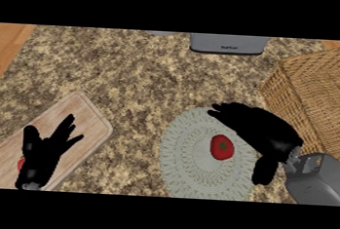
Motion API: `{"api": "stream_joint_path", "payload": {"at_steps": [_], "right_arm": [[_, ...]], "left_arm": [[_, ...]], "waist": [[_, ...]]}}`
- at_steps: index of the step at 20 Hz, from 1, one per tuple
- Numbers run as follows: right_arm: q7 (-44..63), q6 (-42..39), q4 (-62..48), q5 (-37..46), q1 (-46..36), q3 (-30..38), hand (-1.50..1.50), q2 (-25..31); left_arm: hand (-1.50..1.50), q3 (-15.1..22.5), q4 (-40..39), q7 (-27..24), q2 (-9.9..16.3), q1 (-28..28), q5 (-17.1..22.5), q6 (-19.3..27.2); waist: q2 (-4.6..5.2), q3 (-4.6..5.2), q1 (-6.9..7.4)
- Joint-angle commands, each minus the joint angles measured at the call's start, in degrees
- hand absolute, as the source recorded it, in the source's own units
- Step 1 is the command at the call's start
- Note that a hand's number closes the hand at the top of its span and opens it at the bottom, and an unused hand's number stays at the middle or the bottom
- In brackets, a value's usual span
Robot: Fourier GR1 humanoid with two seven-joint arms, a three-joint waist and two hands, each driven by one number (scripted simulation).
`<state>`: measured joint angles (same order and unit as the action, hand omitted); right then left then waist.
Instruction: Pick the tomato from the placemat and place it in the basket
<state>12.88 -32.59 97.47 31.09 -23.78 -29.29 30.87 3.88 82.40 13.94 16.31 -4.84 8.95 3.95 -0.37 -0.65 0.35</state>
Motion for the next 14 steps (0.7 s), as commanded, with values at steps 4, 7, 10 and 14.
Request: {"api": "stream_joint_path", "payload": {"at_steps": [4, 7, 10, 14], "right_arm": [[-2.7, 3.6, -1.5, 6.8, 4.7, -2.0, -1.50, -3.1], [-7.5, 8.7, -8.7, 10.0, 4.7, -3.1, -1.50, -6.0], [-9.2, 5.5, -12.3, 9.3, -0.8, 0.4, -1.50, -6.9], [-6.7, 6.2, -11.2, 13.1, 2.1, -1.7, -1.50, -9.4]], "left_arm": [[0.00, -0.3, -4.7, 0.1, -0.9, -0.5, -0.9, -1.6], [0.00, 1.0, -0.9, 2.5, -2.2, -2.0, -2.5, 1.0], [0.00, -0.9, -2.5, 4.2, -0.7, 1.2, -1.1, -1.5], [0.00, 0.3, -1.3, 2.4, -2.7, -1.6, -2.4, -0.9]], "waist": [[0.37, 0.65, -0.38], [0.43, 0.62, -0.02], [0.47, 0.64, 0.00], [0.38, 0.65, -0.04]]}}
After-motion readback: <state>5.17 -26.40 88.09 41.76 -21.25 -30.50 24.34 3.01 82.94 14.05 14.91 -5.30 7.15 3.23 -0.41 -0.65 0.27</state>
